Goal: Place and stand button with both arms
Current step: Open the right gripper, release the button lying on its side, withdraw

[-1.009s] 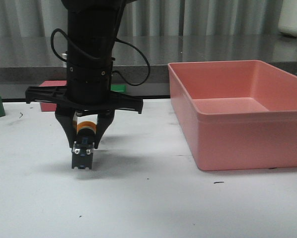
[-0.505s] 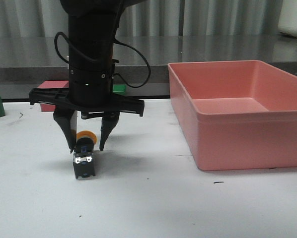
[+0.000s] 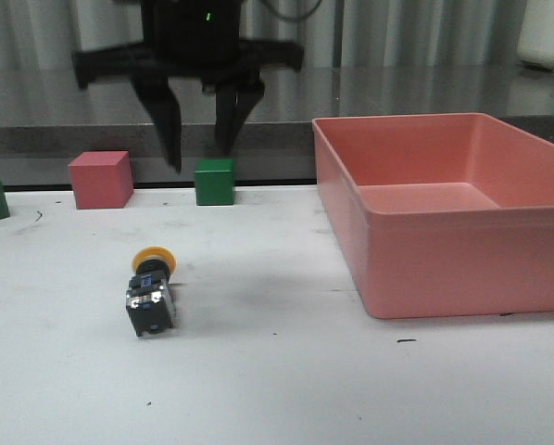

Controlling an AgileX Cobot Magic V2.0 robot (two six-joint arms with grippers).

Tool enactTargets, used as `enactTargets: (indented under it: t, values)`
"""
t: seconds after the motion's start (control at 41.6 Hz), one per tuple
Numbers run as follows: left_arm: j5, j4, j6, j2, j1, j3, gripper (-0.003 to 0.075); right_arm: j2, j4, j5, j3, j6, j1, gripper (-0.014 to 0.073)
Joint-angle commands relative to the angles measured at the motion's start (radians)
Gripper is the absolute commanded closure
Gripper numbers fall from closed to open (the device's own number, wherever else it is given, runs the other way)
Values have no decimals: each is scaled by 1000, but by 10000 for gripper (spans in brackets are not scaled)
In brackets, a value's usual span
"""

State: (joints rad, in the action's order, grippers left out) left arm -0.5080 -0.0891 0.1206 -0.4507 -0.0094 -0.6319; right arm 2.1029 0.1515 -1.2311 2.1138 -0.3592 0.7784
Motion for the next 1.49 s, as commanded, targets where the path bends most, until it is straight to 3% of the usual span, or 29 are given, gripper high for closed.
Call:
enactTargets:
  t: [0.0, 0.24, 0.577, 0.817, 1.082, 1.466]
  values:
    - [71, -2, 7, -13, -10, -29, 157, -141, 43, -84, 2, 101, -7, 209]
    - [71, -2, 7, -13, -10, -29, 157, -380, 69, 12, -266, 225, -86, 209]
    - [71, -2, 7, -13, -10, -29, 157, -841, -98, 290, -845, 388, -318, 209]
    - [71, -2, 7, -13, -10, -29, 157, -1114, -98, 391, -1145, 398, -391, 209]
    - [71, -2, 7, -13, -10, -29, 157, -1359, -121, 384, -1299, 399, -390, 210]
    - [71, 5, 7, -13, -10, -29, 157, -1560, -152, 316, -1311, 399, -390, 210]
